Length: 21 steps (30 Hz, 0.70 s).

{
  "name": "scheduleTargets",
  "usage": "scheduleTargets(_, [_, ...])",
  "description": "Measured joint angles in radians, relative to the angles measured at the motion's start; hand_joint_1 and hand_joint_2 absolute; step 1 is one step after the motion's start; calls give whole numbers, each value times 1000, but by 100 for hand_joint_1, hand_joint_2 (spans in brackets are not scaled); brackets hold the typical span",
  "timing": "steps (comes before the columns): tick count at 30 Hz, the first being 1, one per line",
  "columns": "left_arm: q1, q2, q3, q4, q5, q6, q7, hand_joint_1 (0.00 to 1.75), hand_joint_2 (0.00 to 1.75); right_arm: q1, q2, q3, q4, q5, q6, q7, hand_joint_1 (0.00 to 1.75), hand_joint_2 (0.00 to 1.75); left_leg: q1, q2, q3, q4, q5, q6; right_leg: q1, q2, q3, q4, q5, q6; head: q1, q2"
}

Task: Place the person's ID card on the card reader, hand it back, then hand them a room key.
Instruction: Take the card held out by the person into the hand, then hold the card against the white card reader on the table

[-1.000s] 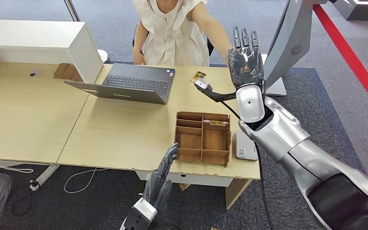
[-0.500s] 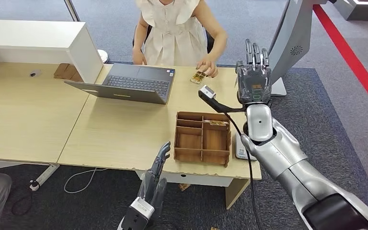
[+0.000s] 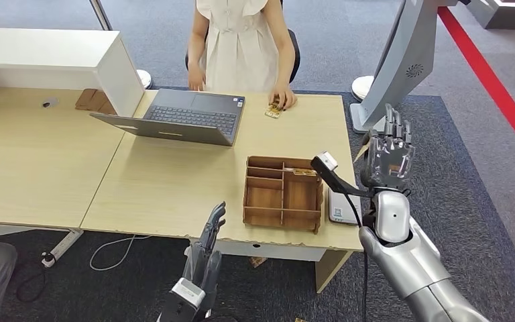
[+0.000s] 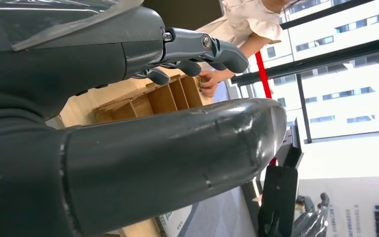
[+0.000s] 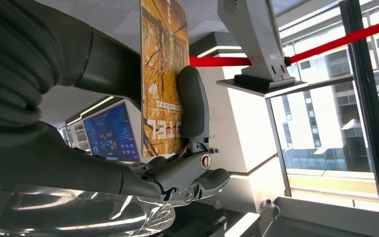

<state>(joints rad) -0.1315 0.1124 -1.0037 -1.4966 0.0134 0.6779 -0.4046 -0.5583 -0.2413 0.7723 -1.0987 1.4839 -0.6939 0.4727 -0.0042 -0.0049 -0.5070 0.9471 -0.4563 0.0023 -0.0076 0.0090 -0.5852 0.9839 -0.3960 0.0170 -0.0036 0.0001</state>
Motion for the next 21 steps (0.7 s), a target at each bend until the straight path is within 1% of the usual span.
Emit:
scheduleTargets(6, [28,4,26,-16,-1,0,-11,0,0,62,-39,-41,-25,9,0,-3,175,175,0,0,0,0,0,0,0,0,0,0,0,0,0,0])
scheduleTargets(10, [44,5,42,-24,-7,0,-14,0,0,79,-51,-52,-26,8,0,-6,175,175,0,0,0,0,0,0,0,0,0,0,0,0,0,0])
scheduleTargets(13, [56,5,53,-30,-19,0,-14,0,0,80,-54,-55,-25,-7,0,-21,175,175,0,0,0,0,0,0,0,0,0,0,0,0,0,0])
scheduleTargets(16, [70,5,67,-39,-38,0,-12,0,0,80,-52,-53,-20,-39,0,-56,175,175,0,0,-1,0,0,0,0,0,0,0,0,0,0,0])
scheduleTargets(21, [80,5,78,-50,-47,0,-7,0,0,77,-30,-40,9,-71,0,-100,175,175,0,0,-1,0,0,0,0,0,0,0,0,0,0,0])
